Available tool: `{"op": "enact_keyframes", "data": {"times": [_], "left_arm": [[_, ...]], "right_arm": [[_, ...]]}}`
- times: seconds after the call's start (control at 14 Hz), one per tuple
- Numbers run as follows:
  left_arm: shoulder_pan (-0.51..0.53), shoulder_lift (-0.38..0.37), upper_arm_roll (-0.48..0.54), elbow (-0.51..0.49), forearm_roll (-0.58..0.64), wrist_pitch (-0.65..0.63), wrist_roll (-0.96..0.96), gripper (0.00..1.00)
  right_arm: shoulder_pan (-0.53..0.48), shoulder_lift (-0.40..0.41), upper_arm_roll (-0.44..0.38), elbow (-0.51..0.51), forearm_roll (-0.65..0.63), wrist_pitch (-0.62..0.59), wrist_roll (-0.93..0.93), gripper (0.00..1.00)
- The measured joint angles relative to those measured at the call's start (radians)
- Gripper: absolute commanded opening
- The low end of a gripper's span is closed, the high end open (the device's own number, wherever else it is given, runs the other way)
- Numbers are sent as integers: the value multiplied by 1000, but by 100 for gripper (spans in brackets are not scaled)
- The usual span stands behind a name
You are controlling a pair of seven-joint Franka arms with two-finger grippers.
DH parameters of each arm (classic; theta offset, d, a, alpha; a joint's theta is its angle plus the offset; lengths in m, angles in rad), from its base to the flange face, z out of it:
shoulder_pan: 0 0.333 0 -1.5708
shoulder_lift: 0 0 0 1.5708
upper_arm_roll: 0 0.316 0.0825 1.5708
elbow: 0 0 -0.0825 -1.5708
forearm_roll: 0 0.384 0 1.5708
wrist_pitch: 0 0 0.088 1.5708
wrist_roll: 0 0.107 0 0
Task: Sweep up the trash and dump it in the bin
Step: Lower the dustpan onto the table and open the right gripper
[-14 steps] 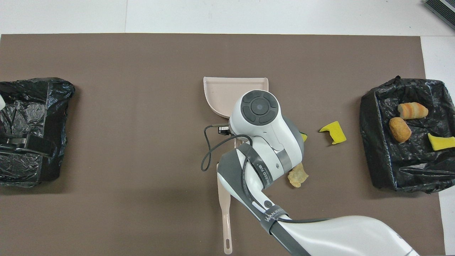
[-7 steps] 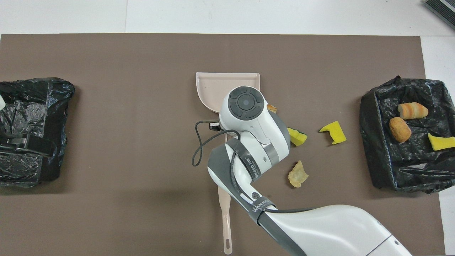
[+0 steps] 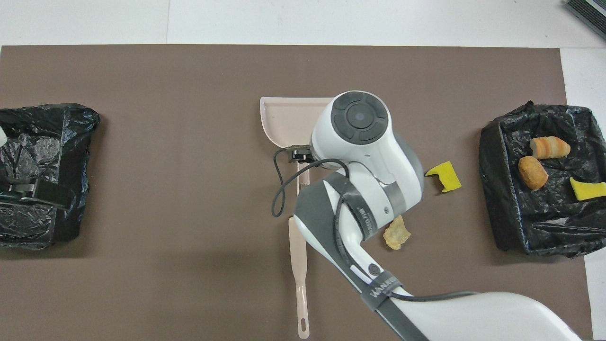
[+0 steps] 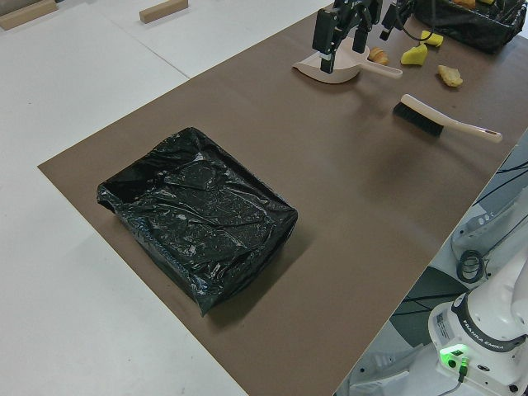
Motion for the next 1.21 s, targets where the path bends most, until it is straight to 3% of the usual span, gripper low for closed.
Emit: {"op": "enact_keyframes", "data": {"times": [0.21,0.57,0.71,1.0,1.21], "left_arm": [[0,0,0,0,0,0,0,100],[0,0,0,0,0,0,0,100],[0,0,0,0,0,0,0,100],[0,0,0,0,0,0,0,100],[0,0,0,0,0,0,0,100]], "right_arm": [[-60,-75,0,-2,2,-105,-76,100],[-55,-118,9,-56,5,-248,-77,100],[-35,-167,16,-149,38,-232,-76,100],[56,-314,20,-422,125,-58,9,100],[134,-356,23,-528,136,5,102,100]]}}
